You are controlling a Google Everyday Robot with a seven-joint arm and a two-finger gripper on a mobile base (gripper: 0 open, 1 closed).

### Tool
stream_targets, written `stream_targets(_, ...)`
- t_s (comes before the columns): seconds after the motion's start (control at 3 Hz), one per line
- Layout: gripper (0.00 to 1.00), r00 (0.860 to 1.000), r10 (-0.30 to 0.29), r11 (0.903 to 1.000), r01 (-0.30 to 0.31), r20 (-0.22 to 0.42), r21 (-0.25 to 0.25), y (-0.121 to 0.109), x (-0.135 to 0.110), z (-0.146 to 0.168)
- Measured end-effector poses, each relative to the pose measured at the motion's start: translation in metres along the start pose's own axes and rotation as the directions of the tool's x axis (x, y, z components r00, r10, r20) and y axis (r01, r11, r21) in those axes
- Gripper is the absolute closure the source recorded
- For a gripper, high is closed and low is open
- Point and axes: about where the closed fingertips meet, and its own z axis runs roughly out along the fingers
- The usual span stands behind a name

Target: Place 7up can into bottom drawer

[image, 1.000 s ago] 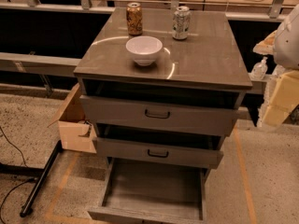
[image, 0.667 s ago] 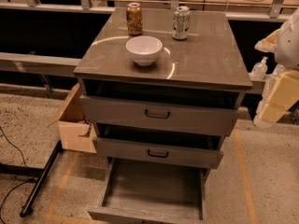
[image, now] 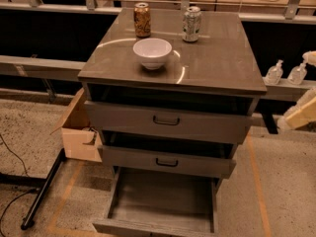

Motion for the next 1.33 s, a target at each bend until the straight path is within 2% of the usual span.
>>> stream_targets(0.33,0.00,0.973,0.068,0.9890,-0.095,0.222,0.113,-0.047,0.000,0.002)
stream_targets(0.67,0.00,0.931,0.106,0.9666,-0.179,0.350,0.183,-0.078,-0.013,-0.002)
stream_targets(1.0,0.00,0.931,0.106,0.9666,-0.179,0.350,0.183,-0.078,-0.014,-0.002)
stream_targets(1.33,0.00,0.906,0.123,0.9548,-0.219,0.405,0.201,-0.094,-0.026,0.018)
